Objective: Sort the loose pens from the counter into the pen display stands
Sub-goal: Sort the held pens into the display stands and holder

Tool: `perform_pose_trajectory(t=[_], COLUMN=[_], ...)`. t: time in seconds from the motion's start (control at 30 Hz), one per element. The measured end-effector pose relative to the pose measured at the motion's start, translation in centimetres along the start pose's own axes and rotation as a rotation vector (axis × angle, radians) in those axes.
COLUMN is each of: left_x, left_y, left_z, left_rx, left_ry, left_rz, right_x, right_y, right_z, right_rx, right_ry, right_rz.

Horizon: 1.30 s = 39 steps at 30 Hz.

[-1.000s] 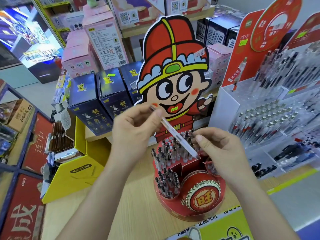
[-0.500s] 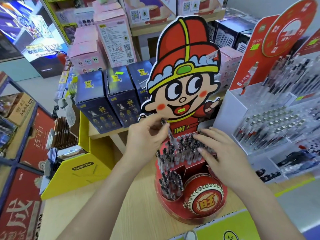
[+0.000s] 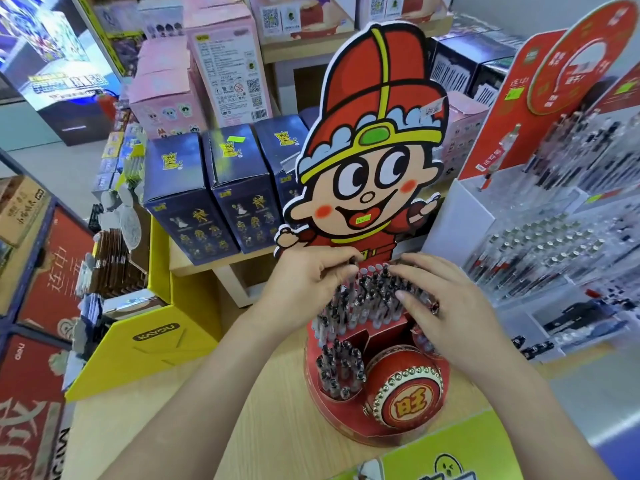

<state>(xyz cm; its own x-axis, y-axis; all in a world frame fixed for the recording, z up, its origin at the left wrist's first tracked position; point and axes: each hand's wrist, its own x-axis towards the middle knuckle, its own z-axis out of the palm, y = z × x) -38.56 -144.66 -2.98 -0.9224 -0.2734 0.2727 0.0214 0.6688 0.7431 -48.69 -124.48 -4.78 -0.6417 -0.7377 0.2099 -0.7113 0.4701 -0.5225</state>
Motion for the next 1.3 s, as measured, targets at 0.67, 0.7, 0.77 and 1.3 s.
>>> perform_pose_trajectory(t=[0.67,0.7,0.77,1.3], left_x=[0.2,0.2,0.3,-1.2], left_y=[0.1,0.2,0.2,-2.0], left_z=[-0.1,0.0,-0.1,-0.9], left_rx=[-0.076,-0.080,-0.090,-0.188], left_ry=[0.046,0.040,0.034,0.144], left_rz=[-0.036,-0.041,-0.049,-0.205], right_x=[0.0,0.0,0.0,-0.4], right_y=[-0.1,-0.1,-0.1,-0.2], right_z=[0.0,0.0,0.0,-0.3], right_rx=[0.033,0.034,0.033,0.298], right_ry=[0.026,0.026,0.027,0.110], right_rz=[0.046,0.047,0.045,0.138])
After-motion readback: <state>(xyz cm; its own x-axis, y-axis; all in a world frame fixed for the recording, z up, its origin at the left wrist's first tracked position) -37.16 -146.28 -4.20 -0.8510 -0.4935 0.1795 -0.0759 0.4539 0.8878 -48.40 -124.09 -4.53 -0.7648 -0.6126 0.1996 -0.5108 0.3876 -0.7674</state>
